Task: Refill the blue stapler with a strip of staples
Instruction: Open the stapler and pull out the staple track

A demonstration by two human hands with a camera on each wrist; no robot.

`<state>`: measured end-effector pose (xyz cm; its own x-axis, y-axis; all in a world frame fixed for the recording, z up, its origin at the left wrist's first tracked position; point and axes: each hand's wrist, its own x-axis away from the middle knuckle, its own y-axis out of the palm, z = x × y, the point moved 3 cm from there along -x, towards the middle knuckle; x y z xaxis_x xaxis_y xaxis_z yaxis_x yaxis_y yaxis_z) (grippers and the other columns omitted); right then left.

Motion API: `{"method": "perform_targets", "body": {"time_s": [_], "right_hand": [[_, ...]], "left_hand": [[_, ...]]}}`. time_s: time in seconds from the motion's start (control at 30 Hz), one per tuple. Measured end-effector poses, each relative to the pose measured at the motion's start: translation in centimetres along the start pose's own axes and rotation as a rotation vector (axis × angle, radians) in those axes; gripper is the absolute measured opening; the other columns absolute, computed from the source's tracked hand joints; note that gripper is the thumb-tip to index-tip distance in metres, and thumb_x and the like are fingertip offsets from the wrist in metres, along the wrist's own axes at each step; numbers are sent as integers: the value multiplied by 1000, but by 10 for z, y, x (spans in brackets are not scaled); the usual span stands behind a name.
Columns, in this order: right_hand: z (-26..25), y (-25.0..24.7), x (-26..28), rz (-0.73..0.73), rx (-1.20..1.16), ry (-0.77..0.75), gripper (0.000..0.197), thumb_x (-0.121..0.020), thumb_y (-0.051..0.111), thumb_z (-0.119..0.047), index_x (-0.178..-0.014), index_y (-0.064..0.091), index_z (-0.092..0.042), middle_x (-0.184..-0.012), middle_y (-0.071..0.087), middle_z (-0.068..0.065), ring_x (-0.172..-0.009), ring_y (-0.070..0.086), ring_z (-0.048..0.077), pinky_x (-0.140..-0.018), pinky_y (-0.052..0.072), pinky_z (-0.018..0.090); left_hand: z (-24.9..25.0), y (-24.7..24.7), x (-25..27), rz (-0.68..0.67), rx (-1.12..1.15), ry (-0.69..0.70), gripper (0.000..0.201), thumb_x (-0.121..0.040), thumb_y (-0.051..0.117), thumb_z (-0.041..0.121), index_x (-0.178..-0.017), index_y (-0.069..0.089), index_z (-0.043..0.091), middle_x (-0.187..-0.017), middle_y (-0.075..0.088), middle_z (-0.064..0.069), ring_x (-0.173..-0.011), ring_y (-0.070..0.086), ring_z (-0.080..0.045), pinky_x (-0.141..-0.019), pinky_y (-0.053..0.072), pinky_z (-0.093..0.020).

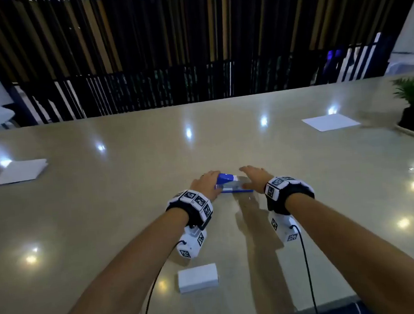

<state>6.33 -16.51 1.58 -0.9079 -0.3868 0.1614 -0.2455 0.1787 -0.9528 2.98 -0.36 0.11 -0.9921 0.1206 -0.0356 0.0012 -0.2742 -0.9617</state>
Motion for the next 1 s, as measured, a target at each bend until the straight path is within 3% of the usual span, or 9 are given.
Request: {"method": "perform_targets", "body": {"time_s": [0.1, 0.17, 0.4, 0.53, 0.67, 0.73, 0.8, 0.87, 1.0], "right_hand": [[-2, 15, -2, 14, -68, 13, 51, -87, 59, -19, -133, 42, -7, -136, 48, 16, -122, 49, 33, -104, 39, 45], [-6, 20, 0, 65, -113, 35, 42, -84, 59, -17, -124, 48, -6, -126, 54, 17, -113, 54, 35, -96, 45, 45], [-14, 34, 4, 223, -149, 50, 29, -83, 59, -21, -109, 53, -9, -111, 61, 16, -106, 50, 35, -84, 46, 44], [-20, 34, 18, 222, -124, 12, 24, -85, 59, -20, -105, 53, -9, -106, 64, 17, -97, 56, 35, -77, 47, 42], [-33, 30, 39, 232, -294, -44, 32, -83, 65, -25, -109, 55, -9, -99, 65, 19, -88, 59, 35, -67, 38, 33], [-43, 26, 52, 264, -417, -85, 33, -83, 67, -27, -109, 56, -8, -92, 63, 14, -82, 56, 31, -68, 36, 31], [-55, 23, 63, 282, -502, -120, 32, -83, 67, -27, -107, 57, -8, -88, 60, 6, -77, 52, 26, -68, 35, 30], [-67, 26, 71, 284, -541, -159, 28, -84, 67, -27, -103, 56, -9, -88, 59, 3, -75, 51, 23, -67, 35, 30], [-89, 39, 79, 224, -637, -238, 23, -85, 66, -23, -100, 54, -11, -92, 62, 6, -78, 56, 25, -70, 45, 34]], "left_hand": [[1, 9, -1, 24, 89, -46, 54, -93, 53, 25, -143, 36, 15, -143, 44, -7, -128, 48, -28, -103, 41, -44], [-1, 10, -3, 44, 158, -46, 51, -91, 56, 22, -139, 40, 13, -138, 48, -9, -124, 51, -30, -101, 42, -43], [-6, 19, 7, 84, 411, -19, 40, -86, 64, 16, -123, 49, 10, -119, 59, -11, -105, 60, -31, -95, 47, -43], [-9, 14, 23, 14, 524, -10, 40, -85, 65, 14, -122, 50, 8, -116, 61, -14, -100, 60, -26, -93, 50, -43], [-16, -8, 49, -45, 626, -11, 39, -91, 60, 23, -126, 51, 9, -119, 62, -15, -95, 58, -19, -84, 49, -35], [-18, -19, 64, -68, 621, -26, 41, -96, 52, 30, -132, 48, 11, -120, 61, -15, -92, 62, -20, -76, 48, -29], [-18, -28, 83, -85, 705, -64, 41, -98, 47, 32, -135, 43, 14, -116, 63, -15, -82, 68, -24, -69, 54, -32], [-17, -35, 101, -93, 832, -112, 36, -100, 46, 27, -132, 41, 14, -105, 66, -16, -76, 70, -28, -65, 59, -37], [-21, -44, 131, -24, 960, -176, 27, -101, 40, 14, -127, 41, 5, -105, 66, -21, -67, 71, -21, -50, 58, -26]]}}
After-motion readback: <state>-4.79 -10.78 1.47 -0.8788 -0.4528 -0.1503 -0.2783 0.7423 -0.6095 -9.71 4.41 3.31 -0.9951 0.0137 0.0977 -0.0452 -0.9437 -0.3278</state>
